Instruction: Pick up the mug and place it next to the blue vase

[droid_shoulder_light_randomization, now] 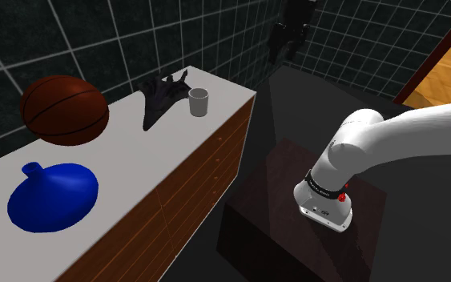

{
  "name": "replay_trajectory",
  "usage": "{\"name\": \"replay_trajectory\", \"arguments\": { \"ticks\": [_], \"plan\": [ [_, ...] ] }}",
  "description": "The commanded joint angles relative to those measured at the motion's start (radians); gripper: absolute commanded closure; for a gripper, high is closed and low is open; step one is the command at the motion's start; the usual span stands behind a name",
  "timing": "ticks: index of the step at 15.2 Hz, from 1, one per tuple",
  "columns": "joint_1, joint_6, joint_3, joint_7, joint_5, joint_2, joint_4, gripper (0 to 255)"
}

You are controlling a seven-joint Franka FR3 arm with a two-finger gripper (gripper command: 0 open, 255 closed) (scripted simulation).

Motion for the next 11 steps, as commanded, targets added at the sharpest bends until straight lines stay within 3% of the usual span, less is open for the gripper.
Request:
{"name": "replay_trajectory", "arguments": {
  "ticks": [1,11],
  "plan": [
    [0.000,0.000,0.000,0.000,0.000,0.000,0.000,0],
    [0.016,0.340,0.100,0.088,0.001,0.260,-0.041,0]
  ]
}}
